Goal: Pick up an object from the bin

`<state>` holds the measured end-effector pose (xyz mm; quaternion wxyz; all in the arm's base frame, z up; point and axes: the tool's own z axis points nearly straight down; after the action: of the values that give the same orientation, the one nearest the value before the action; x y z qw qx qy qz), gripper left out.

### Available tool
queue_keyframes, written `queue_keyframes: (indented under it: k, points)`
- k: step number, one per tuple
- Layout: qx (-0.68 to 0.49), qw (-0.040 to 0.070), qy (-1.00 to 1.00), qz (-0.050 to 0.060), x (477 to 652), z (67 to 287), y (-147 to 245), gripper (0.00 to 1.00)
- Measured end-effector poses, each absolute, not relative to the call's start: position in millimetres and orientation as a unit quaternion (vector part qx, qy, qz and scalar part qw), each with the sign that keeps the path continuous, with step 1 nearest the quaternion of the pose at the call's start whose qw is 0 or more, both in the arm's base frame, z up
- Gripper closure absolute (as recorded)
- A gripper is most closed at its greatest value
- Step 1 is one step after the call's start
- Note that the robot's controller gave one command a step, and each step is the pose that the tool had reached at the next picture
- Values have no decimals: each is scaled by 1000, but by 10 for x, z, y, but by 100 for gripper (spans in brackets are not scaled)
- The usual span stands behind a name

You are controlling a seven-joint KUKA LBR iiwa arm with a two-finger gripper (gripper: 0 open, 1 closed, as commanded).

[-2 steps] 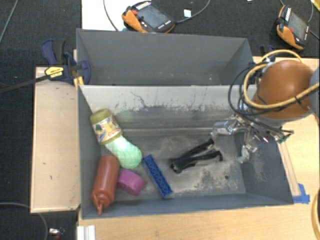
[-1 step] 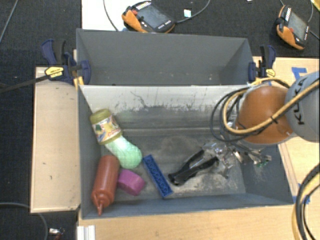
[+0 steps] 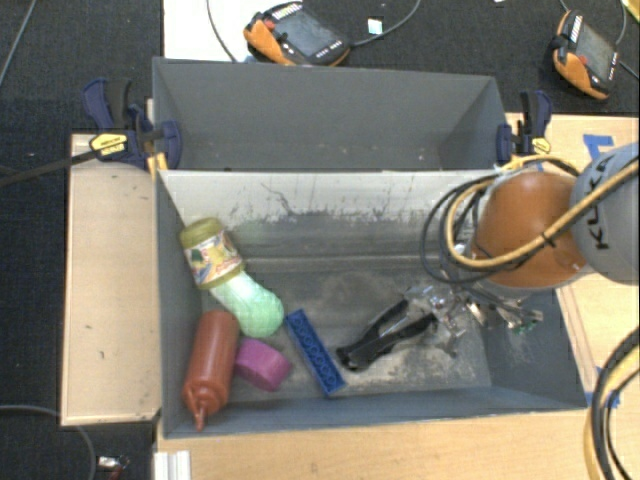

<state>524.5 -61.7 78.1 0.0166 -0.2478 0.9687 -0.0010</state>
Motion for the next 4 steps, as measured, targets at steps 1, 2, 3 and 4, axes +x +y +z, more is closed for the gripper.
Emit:
queue_keyframes:
  k: [1,2,3,4]
  points:
    - [-241,17,970,-1,5253,776,-614,100]
    - [-235,13,972,1,5199,1623,-607,100]
    - [-241,17,970,-1,5192,2430,-567,100]
    - [-256,9,967,2,5210,2638,-559,100]
